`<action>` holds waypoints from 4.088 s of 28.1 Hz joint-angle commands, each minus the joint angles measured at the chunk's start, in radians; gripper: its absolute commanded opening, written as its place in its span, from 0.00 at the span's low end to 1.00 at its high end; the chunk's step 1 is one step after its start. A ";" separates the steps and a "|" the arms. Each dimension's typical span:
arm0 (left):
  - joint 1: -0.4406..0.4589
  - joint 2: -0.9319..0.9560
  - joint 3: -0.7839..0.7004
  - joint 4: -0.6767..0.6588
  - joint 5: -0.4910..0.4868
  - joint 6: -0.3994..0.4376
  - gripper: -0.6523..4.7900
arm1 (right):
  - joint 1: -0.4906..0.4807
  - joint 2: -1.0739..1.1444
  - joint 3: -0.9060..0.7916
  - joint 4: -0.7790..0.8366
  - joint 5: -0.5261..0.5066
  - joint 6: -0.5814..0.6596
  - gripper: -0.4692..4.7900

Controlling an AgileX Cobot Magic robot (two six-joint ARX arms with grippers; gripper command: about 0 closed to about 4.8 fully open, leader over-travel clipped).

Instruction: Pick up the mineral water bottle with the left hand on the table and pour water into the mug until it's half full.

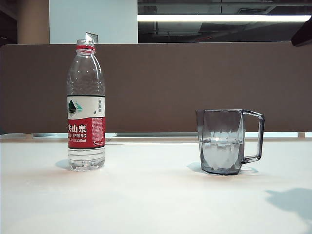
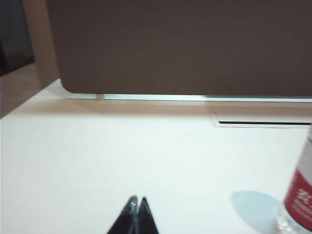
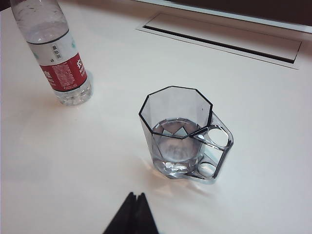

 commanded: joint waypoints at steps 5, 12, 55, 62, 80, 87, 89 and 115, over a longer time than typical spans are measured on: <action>-0.047 0.000 0.004 0.019 -0.019 0.004 0.11 | 0.000 -0.001 0.007 0.023 0.001 -0.003 0.08; -0.046 0.000 0.004 0.018 -0.019 -0.004 0.11 | 0.000 -0.001 0.007 0.023 0.001 -0.003 0.08; -0.044 0.000 0.004 0.018 -0.019 -0.022 0.11 | -0.259 -0.203 -0.270 0.466 0.106 -0.098 0.08; -0.044 0.000 0.004 0.018 -0.019 -0.022 0.11 | -0.433 -0.213 -0.311 0.474 0.106 -0.116 0.08; -0.044 0.000 0.004 0.018 -0.019 -0.022 0.11 | -0.530 -0.377 -0.439 0.608 0.107 -0.164 0.08; -0.044 0.000 0.004 0.018 -0.019 -0.022 0.11 | -0.573 -0.377 -0.444 0.591 0.106 -0.164 0.08; -0.044 0.000 0.004 0.018 -0.019 -0.022 0.11 | -0.573 -0.377 -0.444 0.581 0.106 -0.164 0.08; -0.044 0.000 0.004 0.018 -0.019 -0.022 0.11 | -0.573 -0.377 -0.444 0.462 0.088 -0.123 0.08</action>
